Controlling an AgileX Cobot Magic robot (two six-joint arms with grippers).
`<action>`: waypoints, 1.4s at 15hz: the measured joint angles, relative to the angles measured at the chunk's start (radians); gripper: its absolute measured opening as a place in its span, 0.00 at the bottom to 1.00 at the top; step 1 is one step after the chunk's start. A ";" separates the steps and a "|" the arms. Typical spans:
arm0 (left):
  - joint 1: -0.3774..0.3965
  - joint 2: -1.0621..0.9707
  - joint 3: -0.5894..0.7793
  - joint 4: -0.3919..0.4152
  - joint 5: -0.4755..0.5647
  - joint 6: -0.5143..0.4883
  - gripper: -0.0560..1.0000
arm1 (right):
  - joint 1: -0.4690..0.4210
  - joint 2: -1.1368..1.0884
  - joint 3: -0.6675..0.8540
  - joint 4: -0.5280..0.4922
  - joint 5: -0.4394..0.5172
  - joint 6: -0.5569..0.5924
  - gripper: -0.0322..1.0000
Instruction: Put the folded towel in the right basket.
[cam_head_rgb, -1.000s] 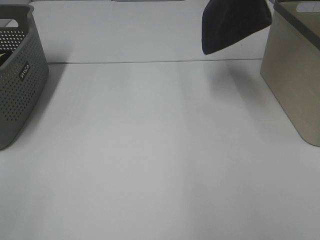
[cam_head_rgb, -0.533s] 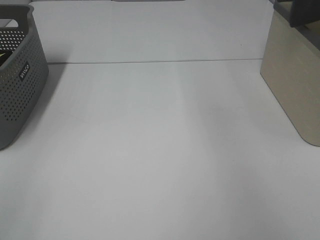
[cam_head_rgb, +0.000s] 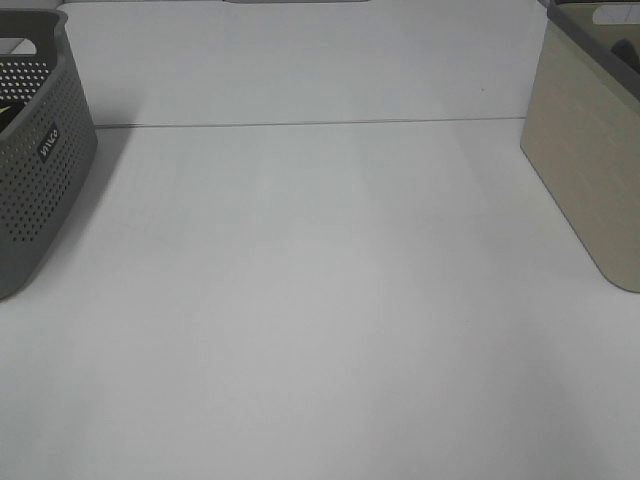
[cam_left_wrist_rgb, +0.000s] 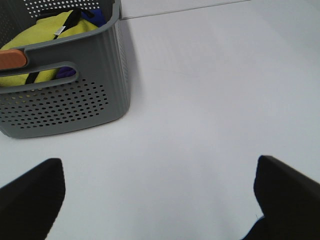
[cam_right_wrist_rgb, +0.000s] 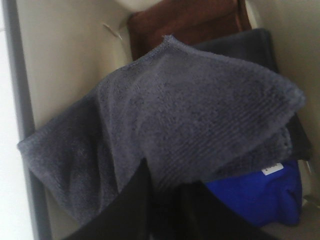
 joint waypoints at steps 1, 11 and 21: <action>0.000 0.000 0.000 0.000 0.000 0.000 0.98 | 0.000 0.029 0.004 0.000 -0.001 0.000 0.22; 0.000 0.000 0.000 0.000 0.000 0.000 0.98 | 0.073 -0.025 0.004 0.073 -0.024 0.000 0.70; 0.000 0.000 0.000 0.000 0.000 0.000 0.98 | 0.290 -0.258 0.102 0.049 0.098 -0.001 0.70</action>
